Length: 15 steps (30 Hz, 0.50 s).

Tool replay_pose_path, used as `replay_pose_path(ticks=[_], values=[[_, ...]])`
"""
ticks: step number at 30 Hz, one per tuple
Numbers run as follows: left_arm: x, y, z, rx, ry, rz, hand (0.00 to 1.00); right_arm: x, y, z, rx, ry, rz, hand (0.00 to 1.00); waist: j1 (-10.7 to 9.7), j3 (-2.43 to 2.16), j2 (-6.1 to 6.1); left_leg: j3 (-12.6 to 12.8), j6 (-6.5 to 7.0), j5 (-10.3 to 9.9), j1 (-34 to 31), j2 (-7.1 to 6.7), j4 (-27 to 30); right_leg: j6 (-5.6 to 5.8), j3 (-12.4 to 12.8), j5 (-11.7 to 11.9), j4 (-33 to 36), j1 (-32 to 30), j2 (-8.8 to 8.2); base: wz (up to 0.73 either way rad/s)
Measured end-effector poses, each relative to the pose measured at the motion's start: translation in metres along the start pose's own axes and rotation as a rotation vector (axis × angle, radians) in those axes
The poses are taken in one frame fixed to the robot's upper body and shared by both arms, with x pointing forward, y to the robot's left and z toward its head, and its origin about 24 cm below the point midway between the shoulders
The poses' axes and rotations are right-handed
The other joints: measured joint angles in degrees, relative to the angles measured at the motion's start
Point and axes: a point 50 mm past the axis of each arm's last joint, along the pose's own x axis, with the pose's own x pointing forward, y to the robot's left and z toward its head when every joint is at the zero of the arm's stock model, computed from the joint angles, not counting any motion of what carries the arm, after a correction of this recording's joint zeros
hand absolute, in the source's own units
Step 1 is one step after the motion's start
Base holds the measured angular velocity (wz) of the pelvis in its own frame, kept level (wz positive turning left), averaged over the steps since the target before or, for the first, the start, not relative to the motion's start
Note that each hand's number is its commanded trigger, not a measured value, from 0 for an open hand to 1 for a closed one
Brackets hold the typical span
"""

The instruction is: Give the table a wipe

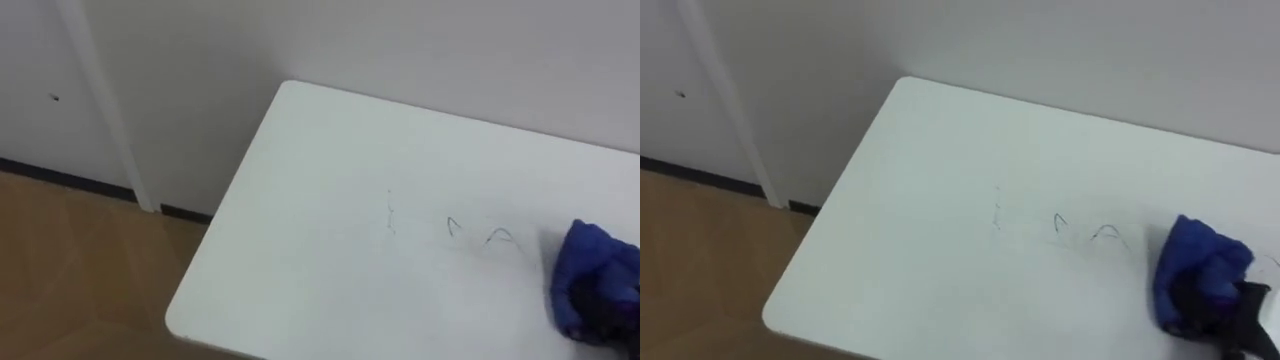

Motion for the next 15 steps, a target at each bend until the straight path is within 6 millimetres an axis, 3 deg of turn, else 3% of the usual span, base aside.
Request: replay_pose_path(ticks=[3, 5, 7, 8, 10, 12, 13, 15], values=[[-0.001, -0.003, 0.000, 0.020, -0.006, -0.018, 0.00, 0.002, 0.001, 0.009, -0.005, -0.014, 0.012, 1.00, 0.6, 0.16, -0.04, 0.4, -0.10, -0.1, 0.3, 0.13, -0.2, -0.10, 0.0, 0.0, 0.2, 0.0, 0.12, -0.10], [-0.001, -0.009, 0.001, 0.041, -0.006, -0.040, 0.00, 0.005, 0.000, 0.019, -0.039, -0.036, 0.013, 1.00, 2.2, 0.23, 0.09, 1.6, -0.15, -0.1, 0.4, 0.26, -0.1, -0.24, 1.0, 0.0, 1.0, -0.8, 0.19, -0.35], [-0.001, -0.013, 0.001, 0.055, -0.001, -0.054, 0.00, 0.006, 0.004, 0.036, -0.087, -0.079, 0.029, 1.00, 4.6, 0.64, -0.09, 2.8, -0.34, -0.2, 0.3, 0.51, -0.1, -0.69, 2.1, 0.2, 1.4, -1.7, 0.52, -0.45], [0.000, -0.016, 0.005, 0.061, -0.004, -0.064, 0.00, 0.006, 0.010, 0.057, -0.135, -0.149, 0.050, 1.00, 5.5, 0.96, -0.38, 3.2, -0.48, -0.2, -0.2, 0.59, 0.1, -0.92, 2.2, 0.4, 1.8, -2.6, 0.54, -0.40], [0.000, -0.024, 0.010, 0.083, -0.005, -0.090, 0.00, 0.005, 0.022, 0.104, -0.202, -0.295, 0.092, 1.00, 7.9, 1.13, -0.55, 4.6, -0.80, 0.0, -1.6, 0.67, 0.4, -1.50, 2.8, 0.8, 2.4, -4.7, 0.59, -0.34], [0.002, -0.031, 0.028, 0.107, -0.038, -0.118, 0.00, -0.005, 0.038, 0.181, -0.293, -0.554, 0.155, 1.00, 9.6, 2.60, -1.01, 4.0, -1.36, 0.4, -3.7, 0.63, 1.2, -2.13, 2.1, 1.4, 2.1, -6.1, 0.74, 0.10], [0.003, -0.033, 0.036, 0.114, -0.058, -0.127, 0.00, -0.011, 0.044, 0.209, -0.327, -0.639, 0.181, 1.00, 11.3, 2.82, -1.26, 3.4, -1.70, 0.7, -4.7, 0.75, 1.3, -2.44, 1.6, 1.5, 1.8, -6.7, 0.97, 0.22], [0.003, -0.036, 0.042, 0.129, -0.076, -0.136, 0.00, -0.014, 0.048, 0.236, -0.352, -0.701, 0.208, 1.00, 13.4, 2.77, -1.40, 2.1, -2.04, 1.0, -5.5, 0.86, 1.3, -2.64, 1.1, 1.6, 1.0, -6.8, 1.28, 0.43]])
